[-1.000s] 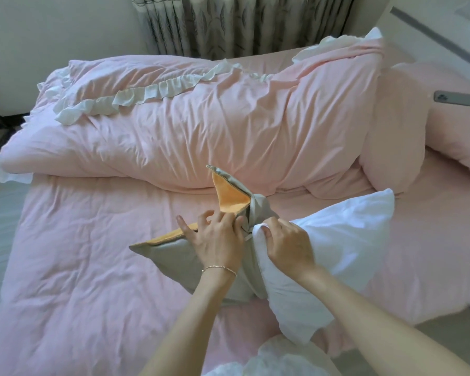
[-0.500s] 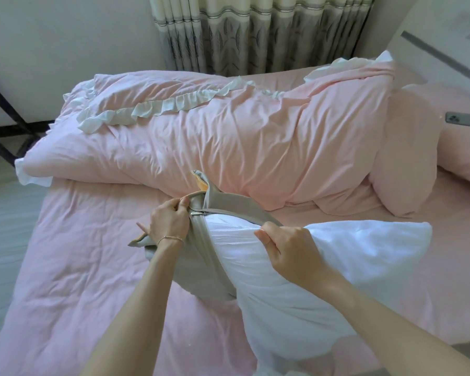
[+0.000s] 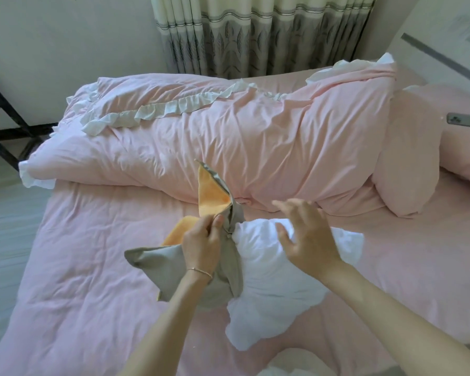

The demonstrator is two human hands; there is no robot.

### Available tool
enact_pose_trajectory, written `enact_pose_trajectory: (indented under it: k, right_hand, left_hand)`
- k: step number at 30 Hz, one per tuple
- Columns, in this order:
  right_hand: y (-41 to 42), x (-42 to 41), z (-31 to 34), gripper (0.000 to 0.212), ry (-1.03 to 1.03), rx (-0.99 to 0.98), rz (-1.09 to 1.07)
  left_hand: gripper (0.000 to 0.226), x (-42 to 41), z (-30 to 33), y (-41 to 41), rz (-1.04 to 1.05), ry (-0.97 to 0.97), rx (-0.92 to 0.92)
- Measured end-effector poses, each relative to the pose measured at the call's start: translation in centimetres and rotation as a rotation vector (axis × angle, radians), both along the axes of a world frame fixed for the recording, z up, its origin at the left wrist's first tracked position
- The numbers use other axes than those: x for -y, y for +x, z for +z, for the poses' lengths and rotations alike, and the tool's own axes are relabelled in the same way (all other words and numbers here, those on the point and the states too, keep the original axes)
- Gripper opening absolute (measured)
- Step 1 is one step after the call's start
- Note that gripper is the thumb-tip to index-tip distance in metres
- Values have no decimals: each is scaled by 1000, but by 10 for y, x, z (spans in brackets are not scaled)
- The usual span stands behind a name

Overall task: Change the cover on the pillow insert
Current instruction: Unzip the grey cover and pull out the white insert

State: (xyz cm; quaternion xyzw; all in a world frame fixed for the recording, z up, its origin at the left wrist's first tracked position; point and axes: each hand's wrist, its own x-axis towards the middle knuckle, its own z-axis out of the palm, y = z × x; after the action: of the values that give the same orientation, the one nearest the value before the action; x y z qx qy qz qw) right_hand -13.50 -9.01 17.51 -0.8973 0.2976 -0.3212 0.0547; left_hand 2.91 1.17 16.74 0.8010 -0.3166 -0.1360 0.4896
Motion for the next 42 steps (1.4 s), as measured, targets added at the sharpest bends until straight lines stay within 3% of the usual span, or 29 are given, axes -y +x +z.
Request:
enact_pose_trajectory:
  k: [4,7,10,13,22,26,30,33,36,39,42]
  right_hand:
    - [32,-26,-21,29,-43,-110,45]
    - [37,-30,-34,57,-33,-102,-8]
    - [39,-24,-21,62,-25,-42,22]
    - [42,-18,-4,61,-18,8,40]
    - [14,9,11,38,54,75,-101]
    - [-17,21,7,42,366,133,-247]
    - [-30,40,13,40,612,78,-302]
    - [-10,52,35,27,483,193,-321]
    - [19,36,60,33,151,309,-244]
    - [52,-6,51,31,-23,163,-5]
    - [54,-17,11,35,-120,-111,-59]
  left_hand:
    - [28,3,3,-11,-75,-87,35]
    - [30,0,3,-10,-50,-44,103]
    - [30,-5,3,-2,33,82,195]
    - [27,-3,11,11,96,196,234]
    - [27,16,23,34,108,287,235]
    - [29,8,18,56,200,358,128]
    - [26,9,26,46,72,279,252]
    - [31,18,32,23,15,191,252]
    - [36,24,36,16,19,147,177]
    - [40,29,42,7,-8,87,147]
    - [42,27,45,8,-2,-3,96]
